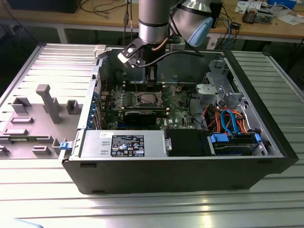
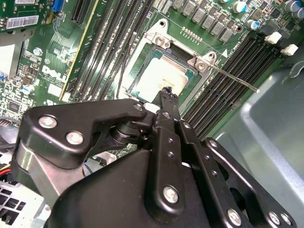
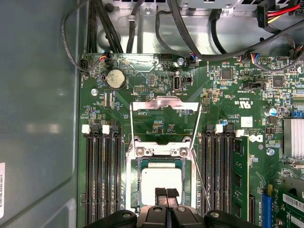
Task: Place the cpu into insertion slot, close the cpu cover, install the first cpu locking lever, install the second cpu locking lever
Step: 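Close the cpu cover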
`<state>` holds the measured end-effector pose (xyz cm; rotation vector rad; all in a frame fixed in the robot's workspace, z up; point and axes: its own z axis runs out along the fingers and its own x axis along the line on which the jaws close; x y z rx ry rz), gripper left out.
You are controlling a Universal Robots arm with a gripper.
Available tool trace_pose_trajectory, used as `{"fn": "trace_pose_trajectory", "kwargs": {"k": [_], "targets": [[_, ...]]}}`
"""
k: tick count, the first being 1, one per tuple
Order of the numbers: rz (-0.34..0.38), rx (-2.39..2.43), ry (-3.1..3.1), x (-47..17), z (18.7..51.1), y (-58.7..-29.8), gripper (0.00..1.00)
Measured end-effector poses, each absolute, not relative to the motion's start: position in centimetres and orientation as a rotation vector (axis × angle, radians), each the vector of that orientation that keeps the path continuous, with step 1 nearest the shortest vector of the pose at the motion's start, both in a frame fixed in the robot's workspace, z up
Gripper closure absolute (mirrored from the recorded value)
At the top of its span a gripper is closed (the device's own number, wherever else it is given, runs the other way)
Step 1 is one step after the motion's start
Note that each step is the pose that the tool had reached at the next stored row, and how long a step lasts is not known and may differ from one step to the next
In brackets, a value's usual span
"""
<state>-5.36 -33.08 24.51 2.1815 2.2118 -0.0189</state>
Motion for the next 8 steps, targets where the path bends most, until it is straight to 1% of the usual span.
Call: {"fn": "trace_pose_trajectory", "kwargs": {"k": [8], "targets": [[-0.019, 2.182, 2.212, -5.36, 24.97, -33.08, 0.89]]}}
